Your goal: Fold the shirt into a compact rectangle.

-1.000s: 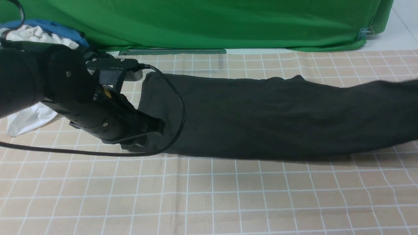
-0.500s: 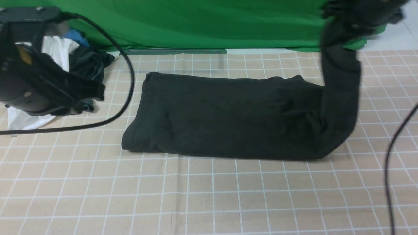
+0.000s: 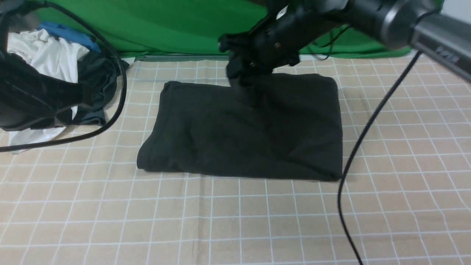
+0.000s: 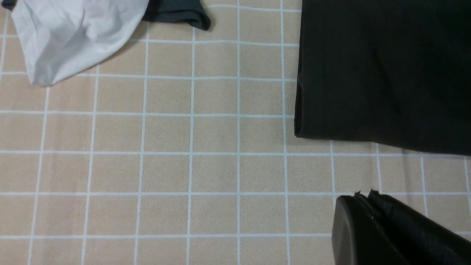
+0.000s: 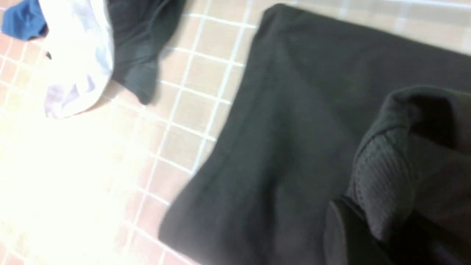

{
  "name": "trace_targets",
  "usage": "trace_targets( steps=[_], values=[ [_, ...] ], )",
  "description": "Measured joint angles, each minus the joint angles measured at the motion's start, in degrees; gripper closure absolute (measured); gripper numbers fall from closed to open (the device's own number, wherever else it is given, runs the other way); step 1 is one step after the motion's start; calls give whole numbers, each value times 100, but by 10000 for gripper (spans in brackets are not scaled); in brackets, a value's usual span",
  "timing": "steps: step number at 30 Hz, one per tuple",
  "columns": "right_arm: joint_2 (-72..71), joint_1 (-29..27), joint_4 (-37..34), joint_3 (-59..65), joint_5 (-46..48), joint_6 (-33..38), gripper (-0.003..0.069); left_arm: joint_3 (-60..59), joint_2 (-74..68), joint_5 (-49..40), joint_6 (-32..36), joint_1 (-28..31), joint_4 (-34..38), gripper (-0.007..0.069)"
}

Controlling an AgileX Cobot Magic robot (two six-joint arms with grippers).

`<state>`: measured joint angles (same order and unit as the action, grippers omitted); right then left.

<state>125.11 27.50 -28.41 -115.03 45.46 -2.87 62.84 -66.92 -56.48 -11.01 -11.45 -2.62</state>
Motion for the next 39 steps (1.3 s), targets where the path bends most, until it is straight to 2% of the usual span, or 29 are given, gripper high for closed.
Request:
trace_targets(
  steps=[8, 19, 22, 27, 31, 33, 34, 38, 39],
  values=[
    [422, 375, -329, -5, -657, -5, 524, 0, 0, 0, 0, 0, 4, 606],
    [916, 701, -447, -12, -2014, -137, 508, 0, 0, 0, 0, 0, 4, 606],
    [1097, 752, -453, -12, -2330, -149, 436, 0, 0, 0, 0, 0, 11, 606],
    [1123, 763, -465, -50, -2287, -85, 267, -119, 0, 84, 0, 0, 17, 606],
    [972, 669, -419, -211, -1671, 402, 228, -207, 0, 125, 19, 0, 17, 606],
    [841, 575, -229, -353, -1232, 478, 256, -209, 0, 125, 24, 0, 17, 606],
    [776, 522, -70, -424, -984, 482, 291, -209, 0, 125, 24, 0, 17, 606],
    [638, 382, 747, -565, -74, 477, 536, -209, 0, 125, 24, 0, 17, 606],
    [636, 375, 922, -577, 189, 477, 578, -211, 0, 125, 50, 0, 17, 606]
  ],
)
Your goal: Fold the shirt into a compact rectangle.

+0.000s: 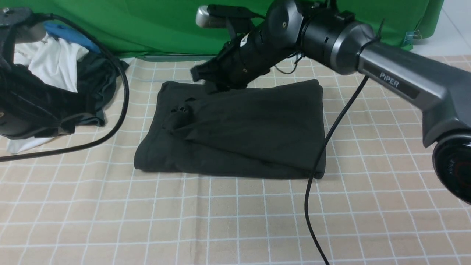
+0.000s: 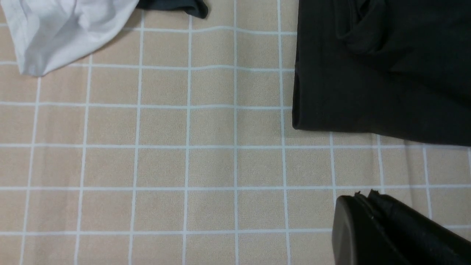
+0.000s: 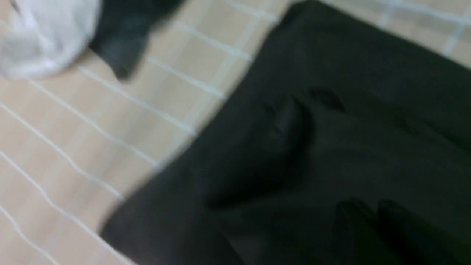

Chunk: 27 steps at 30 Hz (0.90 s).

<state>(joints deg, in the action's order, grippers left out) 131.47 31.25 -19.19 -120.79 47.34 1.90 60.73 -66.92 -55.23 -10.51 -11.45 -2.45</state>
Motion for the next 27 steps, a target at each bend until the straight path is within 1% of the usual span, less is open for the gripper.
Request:
trace_targets(
  steps=[2, 4, 6, 8, 9, 10, 12, 16, 19, 22, 24, 27],
  values=[
    [6, 0, 281, -9, 462, 67, 611, 0, -6, 0, 0, 0, 0, 606],
    [6, 0, 551, -66, 1067, 130, 617, 7, -49, -23, 0, 13, 22, 606],
    [-36, -40, 802, -261, 1646, 157, 620, 90, -223, -127, 98, 147, 286, 606],
    [-137, -115, 886, -404, 1998, 220, 619, 273, -480, -216, 479, 320, 719, 606],
    [-225, -154, 900, -434, 2068, 246, 620, 345, -620, -248, 626, 379, 938, 606],
    [-354, -218, 915, -453, 2109, 281, 620, 544, -852, -294, 979, 498, 1253, 606],
    [-651, -360, 935, -480, 2170, 283, 620, 847, -1279, -398, 1277, 588, 1585, 606],
    [-1205, -657, 973, -397, 2190, 283, 620, 1596, -2195, -314, 1452, 560, 1830, 606],
    [-1619, -817, 987, -7, 2190, 296, 620, 2120, -2847, -101, 1482, 406, 1796, 606],
    [-2128, -928, 994, 743, 2202, 464, 621, 2791, -3594, -62, 1514, 140, 1497, 597],
    [-2463, -992, 995, 1275, 2220, 604, 621, 3214, -4004, -89, 1524, -27, 1218, 559],
    [-2906, -1101, 990, 1891, 2262, 712, 621, 3719, -4465, -149, 1533, -221, 879, 471]
  ],
)
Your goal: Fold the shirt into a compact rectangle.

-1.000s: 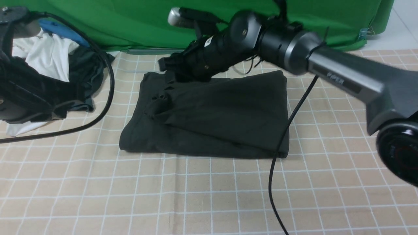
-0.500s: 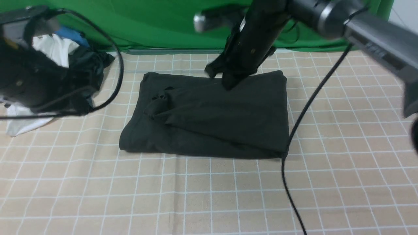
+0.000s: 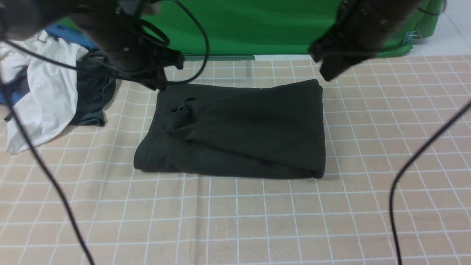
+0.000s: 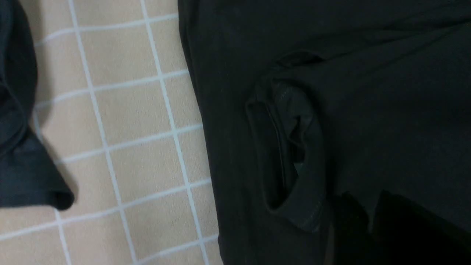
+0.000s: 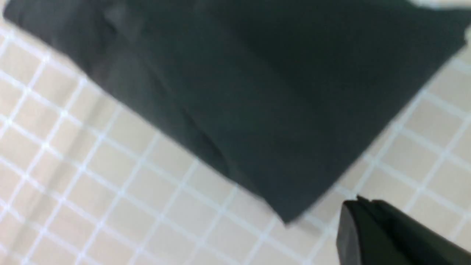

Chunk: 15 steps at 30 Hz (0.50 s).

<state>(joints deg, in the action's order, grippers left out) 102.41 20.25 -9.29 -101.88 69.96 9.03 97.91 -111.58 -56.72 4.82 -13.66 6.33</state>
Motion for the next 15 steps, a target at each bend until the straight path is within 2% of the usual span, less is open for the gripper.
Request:
trace_targets(
  steps=[1, 7, 11, 15],
  values=[
    [-61, -32, 0, 71, 7, 7, 621, 27, -64, -9, 0, -13, -16, 463],
    [-817, -377, 20, 568, 26, 25, 621, 392, -867, 220, 5, -165, -269, 183],
    [-1134, -416, 19, 573, -44, 32, 621, 397, -1167, 468, -15, -165, -302, 76],
    [-1338, -416, 14, 573, -118, 32, 621, 397, -1409, 525, -15, -165, -309, 45]
  ],
)
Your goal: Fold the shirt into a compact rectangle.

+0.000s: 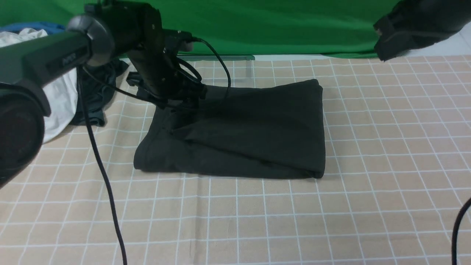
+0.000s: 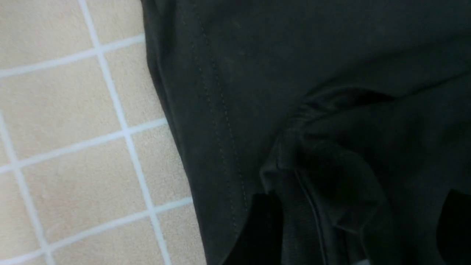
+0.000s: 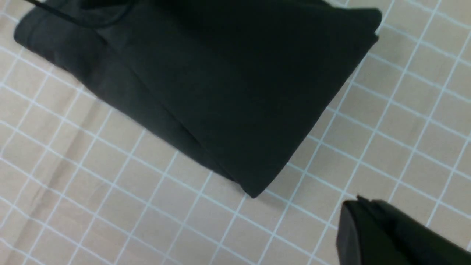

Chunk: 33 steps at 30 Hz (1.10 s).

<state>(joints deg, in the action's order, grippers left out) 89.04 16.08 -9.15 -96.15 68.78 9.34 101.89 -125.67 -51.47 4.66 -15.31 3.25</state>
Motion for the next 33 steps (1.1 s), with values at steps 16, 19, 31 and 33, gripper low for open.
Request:
trace_targets(
  steps=[16, 19, 31, 33],
  values=[
    [-28, -6, -11, 0, -42, 18, 621, 61, -332, -43, -50, 3, 16, 559],
    [-28, -6, -11, 0, -42, 44, 621, 61, -186, -245, -168, 73, 16, 572],
    [-28, -6, -11, 0, -287, 80, 621, 61, 522, -913, -583, 714, 31, 573],
    [-28, -6, -11, 0, -351, 86, 621, 61, 427, -929, -575, 727, 56, 571]
  ],
)
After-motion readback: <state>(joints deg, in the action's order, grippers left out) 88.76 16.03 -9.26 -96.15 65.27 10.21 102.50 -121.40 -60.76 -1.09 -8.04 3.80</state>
